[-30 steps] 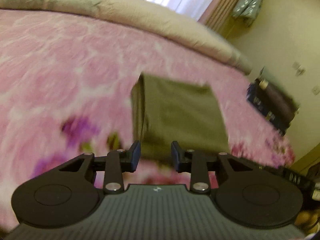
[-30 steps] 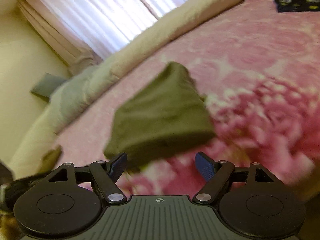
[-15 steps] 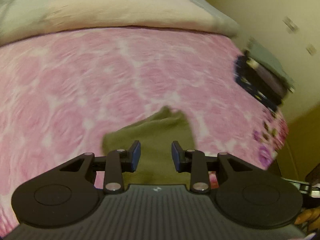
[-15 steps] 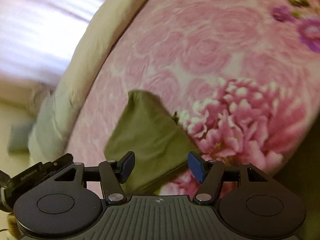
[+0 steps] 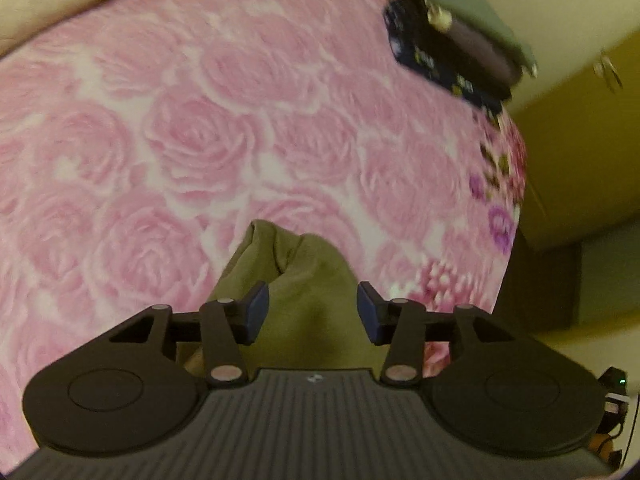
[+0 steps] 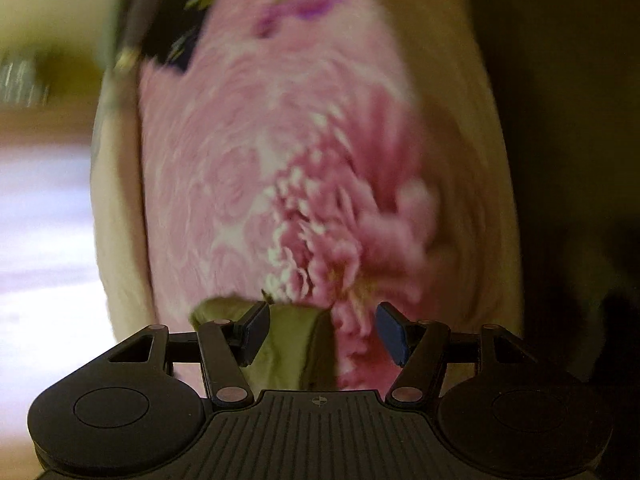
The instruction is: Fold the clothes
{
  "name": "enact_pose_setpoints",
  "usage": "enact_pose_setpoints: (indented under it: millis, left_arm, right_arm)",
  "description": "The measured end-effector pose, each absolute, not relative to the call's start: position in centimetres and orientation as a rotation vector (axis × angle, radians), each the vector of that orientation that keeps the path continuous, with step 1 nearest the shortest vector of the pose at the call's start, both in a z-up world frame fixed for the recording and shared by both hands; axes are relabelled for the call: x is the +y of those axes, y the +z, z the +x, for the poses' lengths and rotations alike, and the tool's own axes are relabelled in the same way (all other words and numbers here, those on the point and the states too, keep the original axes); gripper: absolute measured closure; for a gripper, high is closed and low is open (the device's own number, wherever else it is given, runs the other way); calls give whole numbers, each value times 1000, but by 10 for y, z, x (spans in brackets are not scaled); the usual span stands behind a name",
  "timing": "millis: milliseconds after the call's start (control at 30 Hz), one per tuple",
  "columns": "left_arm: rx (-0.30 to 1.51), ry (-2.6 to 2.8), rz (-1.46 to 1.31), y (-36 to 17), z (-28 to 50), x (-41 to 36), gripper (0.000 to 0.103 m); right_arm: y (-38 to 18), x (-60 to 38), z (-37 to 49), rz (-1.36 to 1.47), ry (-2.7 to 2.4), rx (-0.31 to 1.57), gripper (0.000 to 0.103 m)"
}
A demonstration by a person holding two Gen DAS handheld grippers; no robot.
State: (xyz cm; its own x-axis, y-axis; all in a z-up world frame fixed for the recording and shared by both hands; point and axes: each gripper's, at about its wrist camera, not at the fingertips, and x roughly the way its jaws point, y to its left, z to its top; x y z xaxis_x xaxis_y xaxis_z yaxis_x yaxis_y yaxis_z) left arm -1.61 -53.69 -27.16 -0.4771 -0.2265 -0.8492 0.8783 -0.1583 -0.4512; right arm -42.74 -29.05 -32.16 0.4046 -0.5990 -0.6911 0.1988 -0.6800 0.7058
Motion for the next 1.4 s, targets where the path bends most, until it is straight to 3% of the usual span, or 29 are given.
enact_pose_setpoints:
  millis: [200,567,667,700,733,767,800,933,1033,1133,1200,1300,1400]
  left_arm:
    - [1503,-1786,713,-312,3,-577,52]
    - [1809,-1713,617,-365,-5,-610,52]
    - [1862,-1699,592,-376,-4,-613,61]
    - [1879,-1695,583,-380,-4,-614,80]
    - [1896,-1690,575,-384,-4,-615,91]
    - [1914,-1685,566,-387,-4,-616,92]
    - [1931,-1680,557,-391,-4,-617,96]
    - [1656,-1949,580,-375,-10,-608,97]
    - [1384,-2086,654,-371,-15,-599,94]
    - [1228,-2092,718,-377,-22,-592,93]
    - [1200,-2052,691,-368,-21,-591,92]
    - [1040,-1984,642,-340,-14,-582,95]
    - [969,-2056,674,-313,-13,-566,99]
  right_arm:
    - [-368,-287,-382,2019,-1321,-703,40]
    - [-396,-301,-368,2005,-1369,-771,40]
    - [-400,-298,-366,2010,-1356,-813,40]
    - [-400,-299,-366,2008,-1355,-806,44]
    - [-400,-301,-366,2011,-1362,-774,64]
    - [-401,-304,-366,2022,-1376,-722,78]
    - [-402,-304,-366,2017,-1380,-699,78]
    - [-389,-307,-359,1869,-1465,-559,88]
    - [-370,-315,-339,1643,-1602,-365,89]
    - [-368,-321,-317,1489,-1690,-237,88]
    - [-363,-319,-316,1480,-1708,-229,84]
    - [-339,-314,-316,1368,-1830,-114,65]
    - [-309,-305,-310,1196,-1889,-8,62]
